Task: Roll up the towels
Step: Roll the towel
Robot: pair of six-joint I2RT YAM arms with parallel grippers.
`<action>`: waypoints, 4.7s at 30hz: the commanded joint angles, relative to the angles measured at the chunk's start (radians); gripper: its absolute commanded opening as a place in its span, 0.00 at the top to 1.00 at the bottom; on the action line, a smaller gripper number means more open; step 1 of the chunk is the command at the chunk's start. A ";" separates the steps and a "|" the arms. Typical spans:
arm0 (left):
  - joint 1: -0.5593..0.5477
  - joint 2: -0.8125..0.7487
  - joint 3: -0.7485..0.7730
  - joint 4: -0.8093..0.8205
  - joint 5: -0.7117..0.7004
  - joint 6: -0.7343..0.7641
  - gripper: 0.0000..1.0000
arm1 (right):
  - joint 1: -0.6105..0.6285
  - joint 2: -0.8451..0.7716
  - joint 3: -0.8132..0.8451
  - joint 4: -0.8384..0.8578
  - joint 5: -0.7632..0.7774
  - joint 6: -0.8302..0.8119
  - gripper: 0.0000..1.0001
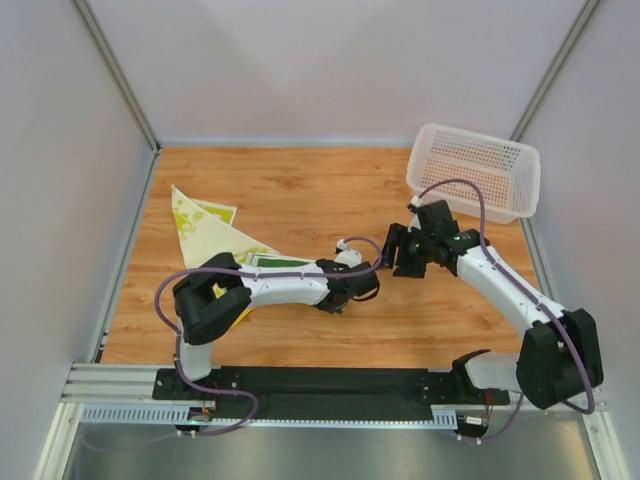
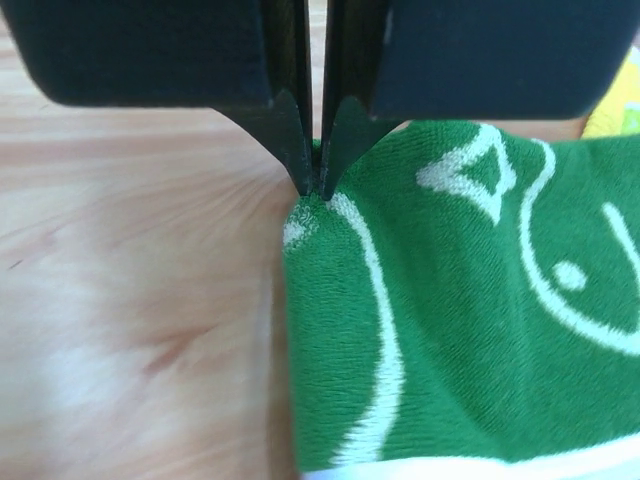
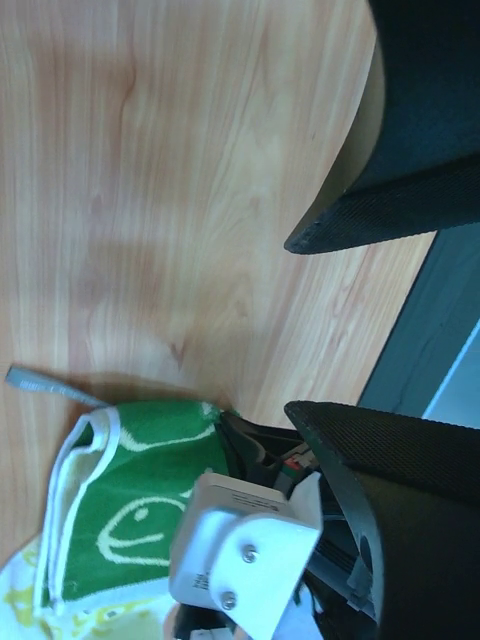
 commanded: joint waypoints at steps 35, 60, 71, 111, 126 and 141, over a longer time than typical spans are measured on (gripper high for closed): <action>-0.002 -0.320 -0.149 0.075 0.144 -0.045 1.00 | 0.214 0.617 0.189 0.430 -0.267 0.182 0.67; -0.014 -0.288 -0.157 0.210 0.327 -0.137 0.98 | 0.206 0.439 0.209 0.077 0.176 -0.023 0.98; -0.113 -0.180 0.043 0.000 0.152 -0.041 0.33 | 0.206 0.424 0.194 0.095 0.125 -0.043 1.00; -0.216 0.085 0.156 -0.106 -0.307 -0.220 0.30 | 0.205 0.385 0.270 -0.037 -0.122 -0.017 1.00; -0.235 0.102 0.190 -0.186 -0.321 -0.326 0.32 | 0.205 0.387 0.270 -0.031 -0.155 0.010 1.00; -0.258 0.174 0.282 -0.281 -0.376 -0.391 0.30 | 0.186 0.365 0.264 -0.028 -0.246 0.030 1.00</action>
